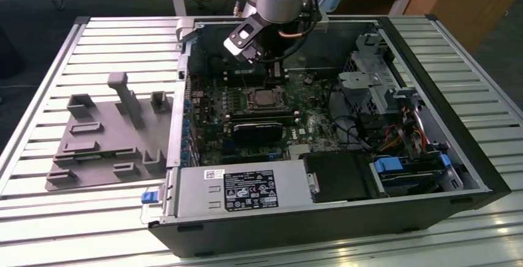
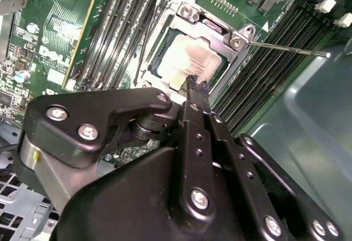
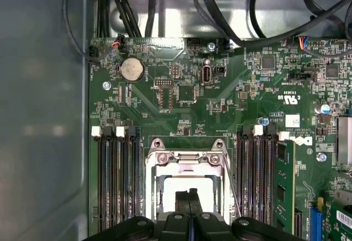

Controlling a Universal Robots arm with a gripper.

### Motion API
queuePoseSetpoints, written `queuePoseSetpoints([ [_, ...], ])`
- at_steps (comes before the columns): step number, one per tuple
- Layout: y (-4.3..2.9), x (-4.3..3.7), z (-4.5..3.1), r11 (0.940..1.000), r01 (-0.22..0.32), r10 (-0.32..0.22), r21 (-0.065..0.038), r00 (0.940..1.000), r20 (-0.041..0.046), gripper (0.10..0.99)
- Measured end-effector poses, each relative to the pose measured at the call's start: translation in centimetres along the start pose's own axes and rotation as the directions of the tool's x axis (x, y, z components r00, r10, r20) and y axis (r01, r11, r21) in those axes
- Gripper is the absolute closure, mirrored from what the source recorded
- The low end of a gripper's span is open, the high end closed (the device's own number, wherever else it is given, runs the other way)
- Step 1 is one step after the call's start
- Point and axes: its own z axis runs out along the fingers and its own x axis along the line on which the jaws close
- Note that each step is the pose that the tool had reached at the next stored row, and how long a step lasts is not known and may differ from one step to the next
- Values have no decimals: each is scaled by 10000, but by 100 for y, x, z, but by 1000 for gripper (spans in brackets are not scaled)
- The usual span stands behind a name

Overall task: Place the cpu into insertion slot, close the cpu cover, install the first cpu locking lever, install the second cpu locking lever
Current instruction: 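Close the cpu cover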

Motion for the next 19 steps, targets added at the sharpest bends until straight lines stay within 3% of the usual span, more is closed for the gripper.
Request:
queuePoseSetpoints([
  [6, -1, 0, 0, 9989, 470, -470, 10, 9989, 49, 984],
  [10, -1, 0, 0, 9938, 1114, -1114, 22, 9938, 57, 984],
  [15, -1, 0, 0, 9794, 2018, -2018, 40, 9794, 53, 984],
  [19, -1, 0, 0, 9619, 2733, -2733, 53, 9619, 48, 984],
])
